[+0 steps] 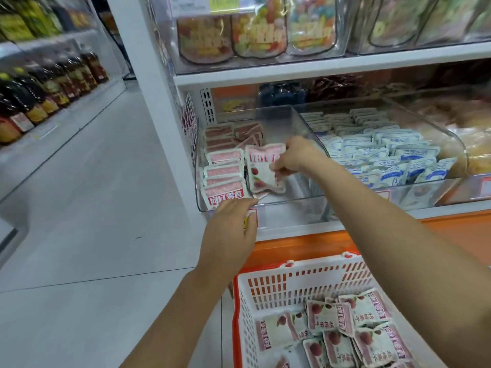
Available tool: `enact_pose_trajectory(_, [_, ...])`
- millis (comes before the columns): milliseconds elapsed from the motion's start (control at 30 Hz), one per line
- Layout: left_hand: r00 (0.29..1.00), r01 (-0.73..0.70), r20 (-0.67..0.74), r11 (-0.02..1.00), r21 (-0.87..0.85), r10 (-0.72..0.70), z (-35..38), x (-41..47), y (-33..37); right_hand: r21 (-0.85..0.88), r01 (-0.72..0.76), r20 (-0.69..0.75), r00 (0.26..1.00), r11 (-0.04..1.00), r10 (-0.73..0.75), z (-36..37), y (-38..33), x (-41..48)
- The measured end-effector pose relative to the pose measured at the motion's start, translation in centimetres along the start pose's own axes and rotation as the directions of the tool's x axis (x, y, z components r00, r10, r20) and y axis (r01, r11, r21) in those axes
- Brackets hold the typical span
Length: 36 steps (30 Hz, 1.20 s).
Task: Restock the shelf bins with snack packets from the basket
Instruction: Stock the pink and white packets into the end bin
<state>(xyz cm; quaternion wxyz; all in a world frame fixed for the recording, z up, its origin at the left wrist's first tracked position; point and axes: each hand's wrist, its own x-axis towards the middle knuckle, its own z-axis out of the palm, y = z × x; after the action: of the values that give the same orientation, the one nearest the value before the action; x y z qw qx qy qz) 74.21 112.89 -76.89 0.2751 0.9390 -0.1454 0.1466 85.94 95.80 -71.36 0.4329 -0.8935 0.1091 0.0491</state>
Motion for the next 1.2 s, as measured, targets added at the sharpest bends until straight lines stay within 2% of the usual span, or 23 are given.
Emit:
enact_pose_trajectory(67, [1.0, 0.007, 0.012, 1.0, 0.005, -0.007, -0.1, -0.1, -0.1, -0.042, -0.04, 0.047, 0.998, 0.998, 0.042, 1.6, 0.6, 1.1])
enact_pose_trajectory(233, [1.0, -0.029, -0.002, 0.997, -0.076, 0.029, 0.4, -1.0, -0.8, -0.018, -0.029, -0.002, 1.0, 0.999, 0.029, 2.6, 1.0, 2.1])
enact_pose_trajectory(367, [0.981, -0.18, -0.093, 0.978, -0.105, 0.171, 0.8, -2.3, -1.2, -0.127, -0.002, -0.025, 1.0, 0.992, -0.002, 3.0, 0.6, 1.7])
enact_pose_trajectory(400, [0.976, -0.21, -0.09, 0.972, -0.104, 0.201, 0.9, -2.7, -1.2, -0.153, 0.005, -0.029, 1.0, 0.988, -0.01, 3.0, 0.5, 1.4])
enact_pose_trajectory(467, [0.977, -0.209, 0.008, 0.973, -0.094, 0.211, 0.9, -3.3, -0.9, -0.231, 0.029, -0.04, 0.998, 0.973, -0.04, 2.8, 0.4, 0.6])
enact_pose_trajectory(500, [0.975, -0.199, 0.082, 0.977, -0.075, 0.205, 1.1, -3.5, -0.8, -0.274, 0.058, -0.06, 0.995, 0.96, -0.077, 2.7, 0.4, 0.0])
enact_pose_trajectory(567, [0.959, -0.212, 0.189, 0.977, -0.006, 0.21, 1.6, -3.8, -1.0, -0.249, 0.16, -0.142, 0.97, 0.955, -0.2, 2.3, 0.7, -1.4])
enact_pose_trajectory(667, [0.962, -0.207, 0.177, 0.978, -0.019, 0.207, 1.5, -4.2, -0.5, -0.078, 0.426, -0.257, 0.865, 0.901, -0.431, 1.9, 1.8, -5.7])
enact_pose_trajectory(767, [0.962, -0.183, 0.198, 0.982, -0.042, 0.188, 1.5, -4.5, 0.0, -0.071, 0.554, -0.195, 0.808, 0.829, -0.557, 2.0, 5.0, -10.2])
enact_pose_trajectory(833, [0.926, -0.131, 0.358, 0.991, 0.018, 0.116, 2.5, -4.9, -0.4, -0.081, 0.557, -0.086, 0.822, 0.826, -0.563, 2.7, 8.2, -12.0])
enact_pose_trajectory(900, [0.82, -0.072, 0.572, 0.99, 0.125, -0.012, 3.7, -5.7, -1.2, -0.142, 0.473, 0.056, 0.881, 0.87, -0.47, 3.8, 12.4, -12.3])
enact_pose_trajectory(967, [0.69, -0.046, 0.712, 0.974, 0.222, -0.13, 4.9, -6.8, -2.5, -0.208, 0.246, 0.155, 0.964, 0.947, -0.216, 5.1, 17.2, -11.4])
enact_pose_trajectory(1000, [0.634, -0.039, 0.752, 0.964, 0.264, -0.18, 5.5, -7.3, -3.2, -0.25, 0.078, 0.183, 0.983, 0.965, -0.032, 5.8, 20.2, -10.7])
enact_pose_trajectory(1067, [0.568, -0.036, 0.787, 0.948, 0.315, -0.24, 6.5, -8.0, -4.3, -0.331, -0.223, 0.192, 0.935, 0.917, 0.297, 7.3, 26.2, -9.8])
enact_pose_trajectory(1100, [0.562, -0.026, 0.787, 0.945, 0.325, -0.255, 7.0, -8.1, -4.6, -0.32, -0.342, 0.176, 0.895, 0.883, 0.41, 8.1, 28.8, -9.6])
enact_pose_trajectory(1200, [0.574, 0.007, 0.77, 0.942, 0.337, -0.279, 7.9, -8.1, -5.2, -0.236, -0.582, 0.104, 0.781, 0.778, 0.616, 10.0, 33.7, -10.2])
